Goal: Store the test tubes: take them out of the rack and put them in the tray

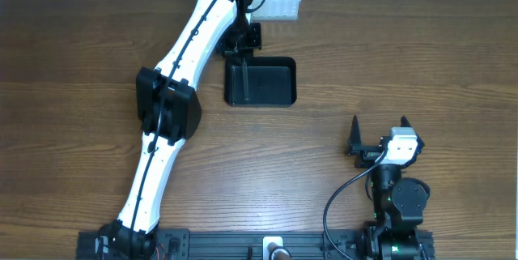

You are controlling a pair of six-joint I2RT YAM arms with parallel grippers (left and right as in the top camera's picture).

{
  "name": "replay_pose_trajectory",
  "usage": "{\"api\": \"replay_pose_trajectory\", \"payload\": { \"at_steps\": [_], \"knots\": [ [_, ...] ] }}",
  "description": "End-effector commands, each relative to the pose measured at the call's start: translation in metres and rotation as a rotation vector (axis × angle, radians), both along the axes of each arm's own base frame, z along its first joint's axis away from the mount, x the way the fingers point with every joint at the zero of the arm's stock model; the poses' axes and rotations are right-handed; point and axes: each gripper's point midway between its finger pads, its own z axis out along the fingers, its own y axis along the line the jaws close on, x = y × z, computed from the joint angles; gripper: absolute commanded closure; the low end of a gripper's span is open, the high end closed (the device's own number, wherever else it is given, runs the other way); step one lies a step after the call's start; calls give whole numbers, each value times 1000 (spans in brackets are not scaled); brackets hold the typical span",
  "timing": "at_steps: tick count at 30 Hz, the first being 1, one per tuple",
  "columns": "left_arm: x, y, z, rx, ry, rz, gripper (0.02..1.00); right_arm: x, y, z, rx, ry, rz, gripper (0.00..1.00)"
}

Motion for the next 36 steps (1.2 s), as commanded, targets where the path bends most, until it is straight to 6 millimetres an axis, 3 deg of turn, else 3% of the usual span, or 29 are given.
{"api": "replay_pose_trajectory", "payload": {
  "at_steps": [1, 20, 30, 36],
  "knots": [
    [-1, -3, -22, 1, 41, 9, 952, 0, 2, -2, -7, 2, 10, 7],
    [1, -3, -43, 14, 58, 9, 921, 0, 2, -2, -7, 2, 10, 9],
    [2, -4, -43, 13, 55, 9, 733, 0, 2, -2, -7, 2, 10, 7],
    [3, -4, -28, 2, 33, 9, 720, 0, 2, -2, -7, 2, 10, 9]
  ]
}}
